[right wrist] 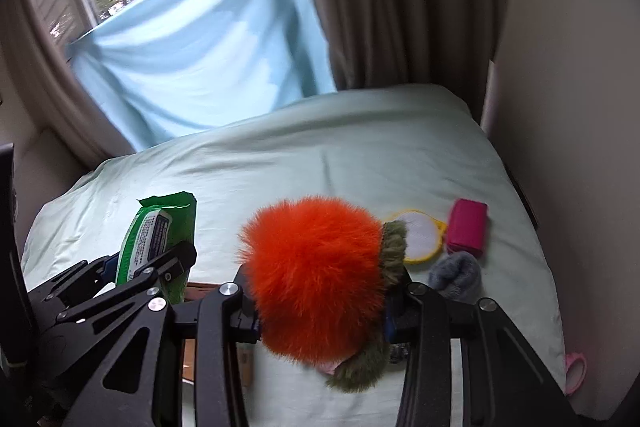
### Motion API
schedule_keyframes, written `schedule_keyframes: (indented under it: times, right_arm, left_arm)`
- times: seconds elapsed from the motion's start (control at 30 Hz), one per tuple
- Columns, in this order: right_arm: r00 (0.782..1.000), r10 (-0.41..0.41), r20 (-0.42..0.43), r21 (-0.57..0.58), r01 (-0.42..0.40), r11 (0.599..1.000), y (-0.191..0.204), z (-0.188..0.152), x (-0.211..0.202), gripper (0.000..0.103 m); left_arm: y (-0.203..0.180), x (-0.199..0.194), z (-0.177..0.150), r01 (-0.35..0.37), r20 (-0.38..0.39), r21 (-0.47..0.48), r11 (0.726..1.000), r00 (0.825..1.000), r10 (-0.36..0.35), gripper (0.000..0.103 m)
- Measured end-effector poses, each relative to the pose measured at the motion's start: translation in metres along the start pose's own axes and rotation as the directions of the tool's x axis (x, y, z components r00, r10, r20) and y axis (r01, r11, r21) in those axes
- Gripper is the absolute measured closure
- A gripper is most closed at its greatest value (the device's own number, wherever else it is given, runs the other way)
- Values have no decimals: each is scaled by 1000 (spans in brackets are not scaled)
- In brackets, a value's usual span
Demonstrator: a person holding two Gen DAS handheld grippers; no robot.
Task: Organize soft objects
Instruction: 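Grasp the green wipe pack with left tool while right tool grasps the orange pompom, then carry both items over the cardboard box and open both tools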
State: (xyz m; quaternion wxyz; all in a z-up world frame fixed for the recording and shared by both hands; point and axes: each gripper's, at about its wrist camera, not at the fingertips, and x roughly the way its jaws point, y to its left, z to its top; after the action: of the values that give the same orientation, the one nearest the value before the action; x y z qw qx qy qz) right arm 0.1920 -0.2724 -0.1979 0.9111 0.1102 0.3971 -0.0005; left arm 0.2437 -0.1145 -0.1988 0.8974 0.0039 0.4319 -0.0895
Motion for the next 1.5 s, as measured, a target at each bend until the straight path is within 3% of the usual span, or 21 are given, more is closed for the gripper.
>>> schedule_keyframes:
  times: [0.2,0.33,0.6,0.7,0.97,1.23,1.5]
  right_arm:
    - [998,64,-6,-55,-64,996,77,-5,-20,65]
    - [996,81,-33,-62,-83,995,119,-14,-14,65]
    - [995,47,-87,-14,-49,999,188,-40,30,65]
    - [987,40,-156,30,-35,999,207,-55,62,65]
    - [942,36,-332,97,-4,995,223,-89,149,65]
    - [872,31,-489,72,5,997,220,-103,220,65]
    - [826,37,-562,61,-2,998,212,-115,267,65]
  left_arm:
    - [77,-43,-5,-54,20,-65,996,998,55,64]
    - [130,-52,-14,-80,-7,-90,993,997,80,64]
    - [223,-26,-39,-91,-104,-61,994,991,85,64]
    - [249,1,-50,-84,-169,-51,995,983,75,64]
    - [287,81,-77,-75,-328,-29,997,943,62,64]
    - [296,138,-96,-72,-446,-12,997,893,59,64]
    - [290,179,-100,-77,-517,3,997,853,68,64]
